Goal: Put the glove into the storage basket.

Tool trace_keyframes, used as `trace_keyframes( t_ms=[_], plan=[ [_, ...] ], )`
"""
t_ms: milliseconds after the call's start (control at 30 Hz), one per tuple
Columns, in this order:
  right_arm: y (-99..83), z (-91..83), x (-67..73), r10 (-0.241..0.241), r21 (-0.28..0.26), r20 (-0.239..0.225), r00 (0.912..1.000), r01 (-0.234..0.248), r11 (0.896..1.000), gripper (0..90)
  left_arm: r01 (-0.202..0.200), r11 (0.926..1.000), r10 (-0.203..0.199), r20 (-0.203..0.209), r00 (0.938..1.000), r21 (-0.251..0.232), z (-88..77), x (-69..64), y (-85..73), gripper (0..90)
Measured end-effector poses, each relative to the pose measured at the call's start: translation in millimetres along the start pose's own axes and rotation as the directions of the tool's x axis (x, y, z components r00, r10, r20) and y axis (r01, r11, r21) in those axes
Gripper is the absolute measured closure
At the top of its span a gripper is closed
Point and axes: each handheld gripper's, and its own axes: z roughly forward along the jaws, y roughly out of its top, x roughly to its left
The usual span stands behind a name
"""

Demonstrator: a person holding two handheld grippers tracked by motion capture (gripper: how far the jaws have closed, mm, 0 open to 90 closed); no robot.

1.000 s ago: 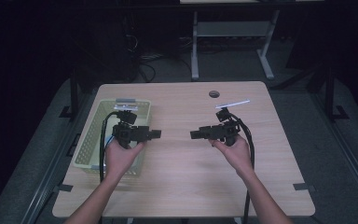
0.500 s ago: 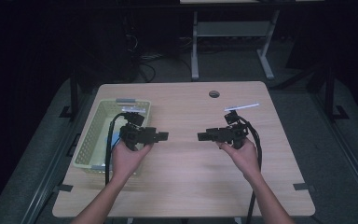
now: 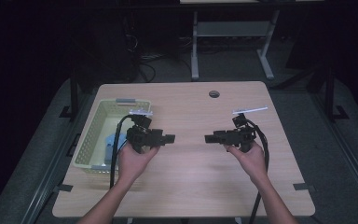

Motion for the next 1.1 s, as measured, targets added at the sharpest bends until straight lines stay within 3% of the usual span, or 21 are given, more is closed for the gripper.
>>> trace_keyframes(
  t_ms=[1100],
  plan=[
    [-38.6,-39.4,-37.6,0.074,-0.038,0.057,0.9957,-0.072,0.997,33.2,-0.009,0.9999,0.008,0.074,0.9972,0.012,35.7,-18.8,-13.1,32.4]
  ],
)
